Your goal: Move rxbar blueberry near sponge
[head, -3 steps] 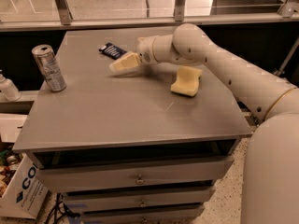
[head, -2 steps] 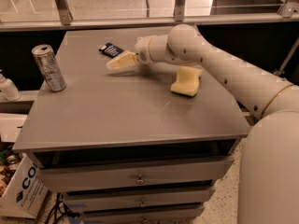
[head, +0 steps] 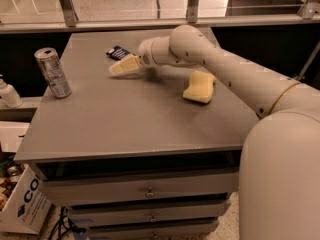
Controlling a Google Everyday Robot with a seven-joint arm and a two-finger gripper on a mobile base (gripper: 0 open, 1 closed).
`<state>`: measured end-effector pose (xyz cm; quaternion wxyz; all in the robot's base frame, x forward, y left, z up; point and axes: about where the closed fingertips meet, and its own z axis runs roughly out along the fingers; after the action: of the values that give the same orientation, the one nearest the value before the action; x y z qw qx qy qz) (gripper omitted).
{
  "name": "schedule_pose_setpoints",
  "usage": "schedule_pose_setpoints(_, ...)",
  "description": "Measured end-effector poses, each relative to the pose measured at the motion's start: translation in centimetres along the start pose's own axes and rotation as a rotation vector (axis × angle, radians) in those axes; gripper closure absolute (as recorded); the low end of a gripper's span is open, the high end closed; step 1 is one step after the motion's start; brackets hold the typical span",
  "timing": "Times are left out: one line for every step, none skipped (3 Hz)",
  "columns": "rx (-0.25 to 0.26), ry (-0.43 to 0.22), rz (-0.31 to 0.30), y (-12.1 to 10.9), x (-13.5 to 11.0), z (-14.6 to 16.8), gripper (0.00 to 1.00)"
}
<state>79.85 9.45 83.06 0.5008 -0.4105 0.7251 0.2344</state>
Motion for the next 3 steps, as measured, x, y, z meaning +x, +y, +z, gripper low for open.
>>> schedule_pose_setpoints(0.005,0.013,0.008,0.01,0.31,0.79,0.18)
schedule_pose_setpoints(0.008,0.013,0.002,0.09,0.22,1.19,0.43)
schedule_pose_setpoints(0.015,0.013,-0.003,0.03,0.08,1.05,0.64)
